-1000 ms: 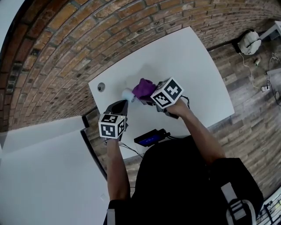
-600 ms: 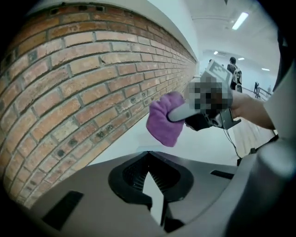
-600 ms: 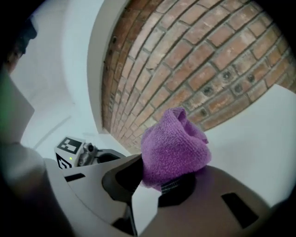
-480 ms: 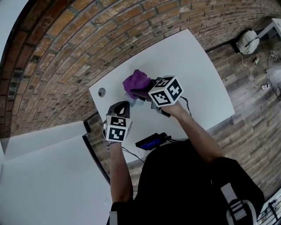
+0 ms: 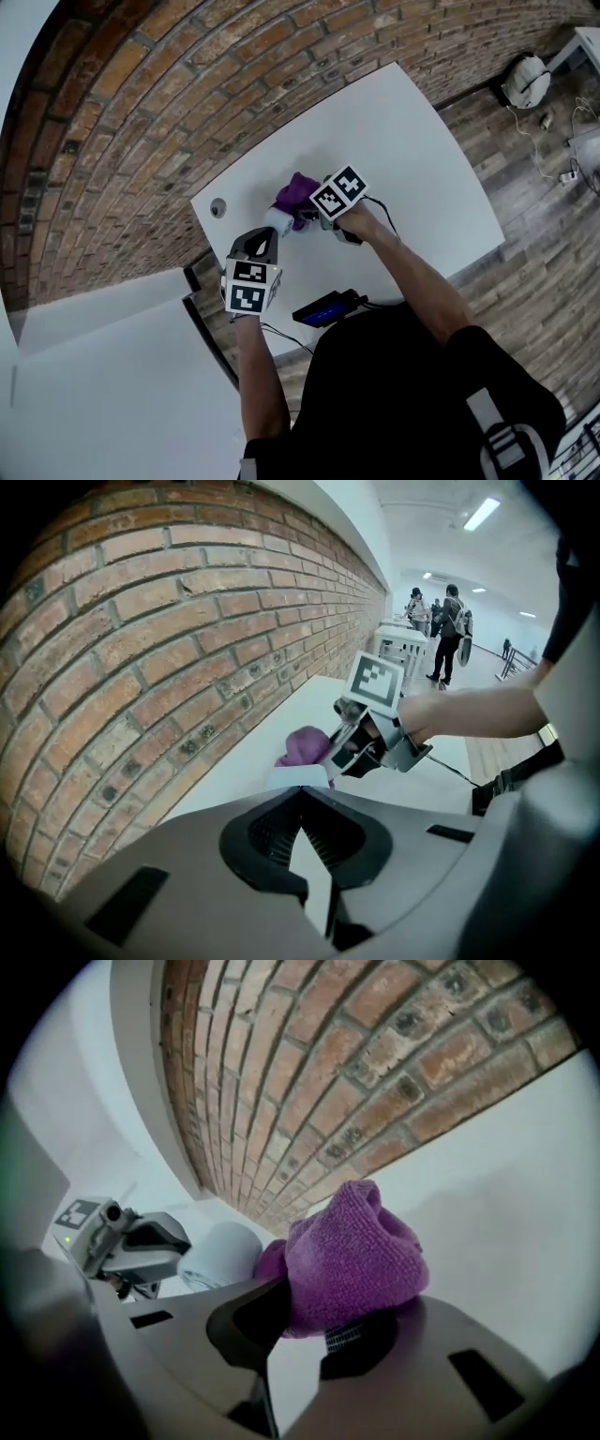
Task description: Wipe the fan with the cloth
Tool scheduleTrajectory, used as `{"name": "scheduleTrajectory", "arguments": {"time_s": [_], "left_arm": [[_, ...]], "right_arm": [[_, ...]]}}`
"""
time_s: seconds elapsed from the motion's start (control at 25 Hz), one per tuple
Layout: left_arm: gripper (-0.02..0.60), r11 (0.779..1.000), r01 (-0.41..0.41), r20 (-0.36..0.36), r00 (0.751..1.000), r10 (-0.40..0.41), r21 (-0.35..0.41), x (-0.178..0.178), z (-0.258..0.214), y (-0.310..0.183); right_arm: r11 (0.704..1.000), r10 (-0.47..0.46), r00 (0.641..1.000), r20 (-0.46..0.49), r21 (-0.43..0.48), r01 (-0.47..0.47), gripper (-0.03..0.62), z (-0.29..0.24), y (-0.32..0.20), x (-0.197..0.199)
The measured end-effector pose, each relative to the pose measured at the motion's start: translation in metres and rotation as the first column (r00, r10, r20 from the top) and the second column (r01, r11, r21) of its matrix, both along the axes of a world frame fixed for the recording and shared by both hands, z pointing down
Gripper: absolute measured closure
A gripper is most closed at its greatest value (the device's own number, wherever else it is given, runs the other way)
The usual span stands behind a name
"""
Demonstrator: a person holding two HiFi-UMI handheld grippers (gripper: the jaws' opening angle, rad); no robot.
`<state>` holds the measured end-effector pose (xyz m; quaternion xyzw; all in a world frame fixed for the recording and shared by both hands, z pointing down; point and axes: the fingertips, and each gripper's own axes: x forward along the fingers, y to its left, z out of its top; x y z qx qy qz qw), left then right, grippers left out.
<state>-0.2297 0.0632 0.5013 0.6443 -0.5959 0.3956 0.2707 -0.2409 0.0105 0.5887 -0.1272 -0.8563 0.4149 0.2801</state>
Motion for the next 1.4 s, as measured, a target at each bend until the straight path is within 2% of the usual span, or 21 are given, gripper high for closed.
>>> {"name": "scheduleTrajectory", "arguments": {"time_s": [0.08, 0.16, 0.24, 0.32, 0.4, 0.48, 0.6, 0.68, 0.76, 1.0, 1.08, 1.16, 1.2, 1.28, 1.32, 1.36, 1.4], "left_arm": [[0.581, 1.000, 0.006, -0.010, 1.000, -0.006, 0.002, 0.001, 0.000, 0.001], [0.581, 1.000, 0.006, -0.015, 1.000, -0.006, 0.005, 0.001, -0.001, 0.000], [0.581, 1.000, 0.005, -0.018, 1.000, -0.005, 0.009, 0.000, -0.001, -0.001], [0.581, 1.000, 0.007, -0.022, 1.000, -0.007, 0.013, 0.000, -0.001, -0.001], [0.581, 1.000, 0.010, -0.028, 1.000, -0.010, 0.018, 0.000, -0.001, -0.001], [0.581, 1.000, 0.013, -0.035, 0.999, -0.013, 0.019, 0.000, -0.001, 0.000], [0.581, 1.000, 0.015, -0.040, 0.999, -0.014, 0.017, 0.002, -0.002, 0.000], [0.581, 1.000, 0.015, -0.046, 0.999, -0.014, 0.018, 0.002, -0.002, 0.000], [0.581, 1.000, 0.018, -0.052, 0.998, -0.017, 0.023, 0.001, -0.002, -0.001], [0.581, 0.999, 0.030, -0.057, 0.998, -0.028, 0.029, 0.002, -0.002, 0.000], [0.581, 0.999, 0.030, -0.061, 0.998, -0.028, 0.032, 0.002, -0.002, -0.001], [0.581, 0.999, 0.031, -0.066, 0.997, -0.029, 0.034, 0.002, -0.002, -0.001], [0.581, 0.999, 0.032, -0.068, 0.997, -0.030, 0.036, 0.001, -0.001, -0.001], [0.581, 0.999, 0.035, -0.069, 0.997, -0.032, 0.041, 0.001, -0.002, -0.001], [0.581, 0.998, 0.036, -0.069, 0.997, -0.033, 0.043, 0.001, -0.002, -0.001], [0.581, 0.998, 0.036, -0.070, 0.997, -0.033, 0.044, 0.001, -0.002, -0.001], [0.581, 0.998, 0.037, -0.072, 0.997, -0.034, 0.044, 0.001, -0.002, -0.001]], "right_arm": [[1.000, 0.020, 0.998, -0.064, 0.015, -0.019, 0.528, 0.018, -0.001, 0.007], [0.996, 0.083, 0.995, -0.051, 0.024, -0.082, 0.528, 0.009, -0.016, 0.009], [0.994, 0.105, 0.992, 0.076, 0.014, -0.107, 0.528, -0.032, -0.026, 0.004], [0.999, 0.053, 0.973, 0.225, -0.002, -0.054, 0.528, -0.082, -0.022, -0.004], [0.999, -0.037, 0.967, 0.253, 0.018, 0.034, 0.528, -0.098, -0.007, -0.010], [0.999, -0.050, 0.981, 0.186, 0.019, 0.047, 0.528, -0.077, -0.003, -0.016], [0.998, 0.000, 0.997, 0.083, -0.070, 0.006, 0.528, -0.028, -0.002, -0.017], [0.991, 0.035, 0.997, 0.062, -0.130, -0.027, 0.528, -0.009, 0.002, -0.015], [0.990, 0.055, 0.998, 0.031, -0.131, -0.051, 0.528, 0.004, 0.001, -0.012], [0.998, -0.004, 0.982, -0.188, 0.066, 0.017, 0.528, 0.061, 0.005, 0.009], [0.981, 0.016, 0.971, -0.240, 0.191, 0.031, 0.528, 0.061, -0.007, 0.012], [0.962, 0.046, 0.974, -0.221, 0.274, 0.016, 0.528, 0.044, -0.021, 0.008], [0.970, 0.053, 0.986, -0.160, 0.242, -0.013, 0.528, 0.028, -0.024, 0.002], [0.997, 0.071, 0.997, 0.006, 0.032, -0.071, 0.528, -0.012, -0.023, -0.012], [0.994, 0.083, 0.995, 0.058, -0.072, -0.078, 0.528, -0.025, -0.021, -0.017], [0.990, 0.080, 0.994, 0.070, -0.124, -0.071, 0.528, -0.027, -0.017, -0.020], [0.991, 0.058, 0.997, 0.046, -0.125, -0.051, 0.528, -0.020, -0.012, -0.020]]}}
